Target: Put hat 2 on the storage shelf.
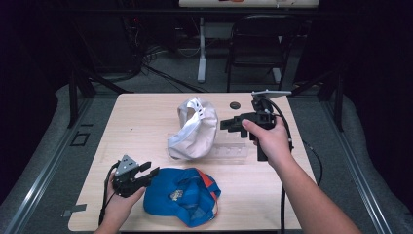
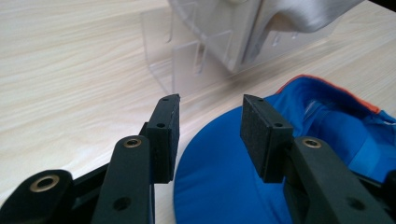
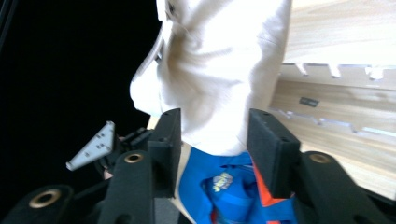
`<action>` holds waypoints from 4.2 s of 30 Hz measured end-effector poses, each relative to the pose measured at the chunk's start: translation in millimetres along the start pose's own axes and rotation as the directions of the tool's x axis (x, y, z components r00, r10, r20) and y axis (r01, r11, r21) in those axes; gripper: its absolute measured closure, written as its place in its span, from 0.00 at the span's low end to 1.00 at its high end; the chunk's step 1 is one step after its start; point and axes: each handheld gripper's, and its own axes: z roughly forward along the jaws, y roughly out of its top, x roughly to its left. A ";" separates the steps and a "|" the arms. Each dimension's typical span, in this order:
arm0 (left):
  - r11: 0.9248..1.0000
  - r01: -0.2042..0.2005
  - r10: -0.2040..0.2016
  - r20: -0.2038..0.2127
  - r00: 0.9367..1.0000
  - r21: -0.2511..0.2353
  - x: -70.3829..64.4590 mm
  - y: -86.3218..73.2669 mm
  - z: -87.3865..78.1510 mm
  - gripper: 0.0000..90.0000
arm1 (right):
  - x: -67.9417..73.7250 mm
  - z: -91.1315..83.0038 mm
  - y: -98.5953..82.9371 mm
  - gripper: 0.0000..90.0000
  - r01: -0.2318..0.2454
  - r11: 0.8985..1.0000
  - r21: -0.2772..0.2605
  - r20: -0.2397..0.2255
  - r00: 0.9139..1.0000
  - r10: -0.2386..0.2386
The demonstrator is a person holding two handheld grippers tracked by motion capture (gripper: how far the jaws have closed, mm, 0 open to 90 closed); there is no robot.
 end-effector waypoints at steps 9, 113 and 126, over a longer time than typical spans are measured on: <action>0.999 0.031 -0.031 -0.040 0.999 0.020 12.5 -15.9 -9.1 0.59 | -38.8 -1.8 -42.9 0.57 0.055 0.998 0.015 0.077 0.995 -0.056; 0.998 -0.059 0.060 -0.045 0.997 0.026 11.8 -39.2 -12.7 0.57 | -119.3 53.3 -152.6 0.86 -0.102 0.985 0.136 -0.019 0.994 0.105; 0.996 -0.087 0.087 -0.010 0.996 0.028 6.8 -31.2 -1.0 0.57 | -132.0 17.9 -148.3 0.86 -0.123 0.987 0.108 0.059 0.991 0.117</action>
